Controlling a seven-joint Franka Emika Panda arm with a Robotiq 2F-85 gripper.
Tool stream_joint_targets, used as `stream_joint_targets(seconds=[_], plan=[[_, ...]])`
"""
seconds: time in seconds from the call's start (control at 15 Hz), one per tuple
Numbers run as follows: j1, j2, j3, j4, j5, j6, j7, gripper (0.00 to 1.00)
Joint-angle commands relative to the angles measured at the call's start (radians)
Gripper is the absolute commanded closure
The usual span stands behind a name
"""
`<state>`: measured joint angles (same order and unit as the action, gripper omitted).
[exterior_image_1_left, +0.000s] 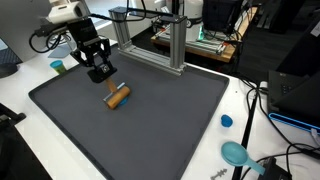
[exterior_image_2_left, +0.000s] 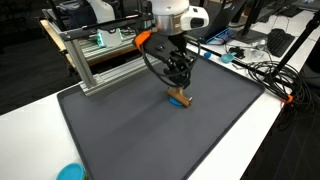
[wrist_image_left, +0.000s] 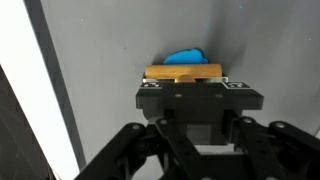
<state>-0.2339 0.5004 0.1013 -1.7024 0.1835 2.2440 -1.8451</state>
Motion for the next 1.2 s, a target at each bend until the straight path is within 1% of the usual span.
stream_joint_targets(seconds=[0.0, 0.4, 0.6, 0.73, 0.87, 1.13], plan=[[0.016, 0.054, -0.007, 0.001, 0.017, 0.019, 0.014, 0.77], [0.043, 0.086, -0.019, 0.031, -0.018, -0.026, 0.069, 0.77], [0.044, 0.101, -0.013, 0.05, -0.014, -0.057, 0.054, 0.77], [0.04, 0.112, -0.004, 0.071, -0.006, -0.109, 0.031, 0.77], [0.033, 0.131, 0.004, 0.105, 0.006, -0.165, 0.007, 0.77], [0.024, 0.171, 0.012, 0.173, 0.024, -0.229, -0.029, 0.77]])
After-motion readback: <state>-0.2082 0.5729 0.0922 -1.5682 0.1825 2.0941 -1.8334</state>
